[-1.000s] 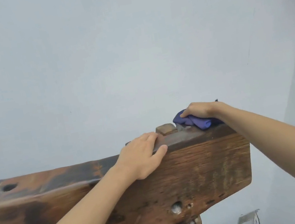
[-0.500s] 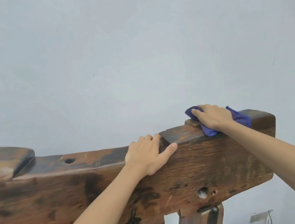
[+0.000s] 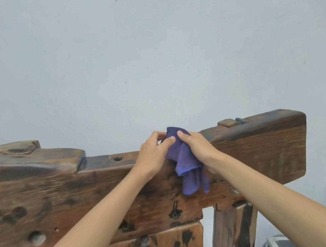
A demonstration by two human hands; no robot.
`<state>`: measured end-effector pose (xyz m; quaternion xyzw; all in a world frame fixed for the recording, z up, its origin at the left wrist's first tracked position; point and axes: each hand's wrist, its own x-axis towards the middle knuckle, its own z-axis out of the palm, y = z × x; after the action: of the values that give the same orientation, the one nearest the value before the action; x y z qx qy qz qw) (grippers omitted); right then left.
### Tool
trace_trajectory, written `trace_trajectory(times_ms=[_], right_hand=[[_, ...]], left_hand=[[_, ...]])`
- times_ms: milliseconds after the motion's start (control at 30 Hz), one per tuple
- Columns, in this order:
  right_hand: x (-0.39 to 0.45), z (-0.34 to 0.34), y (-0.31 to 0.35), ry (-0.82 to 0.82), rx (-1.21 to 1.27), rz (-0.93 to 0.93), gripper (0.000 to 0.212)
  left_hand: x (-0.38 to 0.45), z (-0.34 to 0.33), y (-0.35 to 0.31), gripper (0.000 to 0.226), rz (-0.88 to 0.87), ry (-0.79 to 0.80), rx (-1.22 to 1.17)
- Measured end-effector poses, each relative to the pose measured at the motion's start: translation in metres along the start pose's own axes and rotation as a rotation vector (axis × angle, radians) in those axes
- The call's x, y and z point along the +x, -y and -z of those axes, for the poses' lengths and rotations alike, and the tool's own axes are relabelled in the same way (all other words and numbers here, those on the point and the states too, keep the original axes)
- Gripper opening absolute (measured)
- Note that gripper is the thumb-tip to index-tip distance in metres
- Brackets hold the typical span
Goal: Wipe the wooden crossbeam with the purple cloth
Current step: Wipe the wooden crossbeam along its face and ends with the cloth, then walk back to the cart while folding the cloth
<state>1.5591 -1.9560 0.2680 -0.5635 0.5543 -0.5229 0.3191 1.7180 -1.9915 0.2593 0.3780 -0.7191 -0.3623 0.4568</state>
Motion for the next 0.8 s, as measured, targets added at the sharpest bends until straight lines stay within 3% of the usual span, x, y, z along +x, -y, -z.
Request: trace_trajectory(times_ms=[167, 300, 367, 467, 567, 667, 733, 800], right_hand=[[-0.049, -0.008, 0.003, -0.1, 0.166, -0.02, 0.031], [-0.101, -0.001, -0.008, -0.135, 0.282, -0.053, 0.029], [-0.13, 0.012, -0.022, -0.13, 0.335, -0.12, 0.035], [-0.174, 0.04, -0.044, -0.12, 0.218, -0.125, 0.037], [-0.223, 0.076, -0.059, -0.132, 0.039, -0.118, 0.06], [-0.277, 0.113, -0.068, -0.204, -0.025, -0.165, 0.068], [-0.316, 0.139, -0.075, -0.251, -0.087, -0.192, 0.056], [-0.342, 0.153, -0.076, -0.246, -0.246, -0.221, 0.028]], left_hand=[[-0.044, -0.013, -0.014, 0.053, 0.003, 0.021, -0.136], [-0.082, -0.046, -0.018, 0.057, 0.141, 0.191, -0.394], [-0.096, -0.059, -0.02, 0.056, 0.171, 0.296, -0.41], [-0.115, -0.082, -0.024, 0.053, 0.167, 0.42, -0.336], [-0.14, -0.115, -0.032, 0.043, 0.191, 0.568, -0.326], [-0.164, -0.149, -0.043, 0.034, 0.136, 0.733, -0.268], [-0.181, -0.18, -0.057, 0.026, 0.024, 0.849, -0.181], [-0.189, -0.198, -0.064, 0.019, -0.066, 0.916, -0.099]])
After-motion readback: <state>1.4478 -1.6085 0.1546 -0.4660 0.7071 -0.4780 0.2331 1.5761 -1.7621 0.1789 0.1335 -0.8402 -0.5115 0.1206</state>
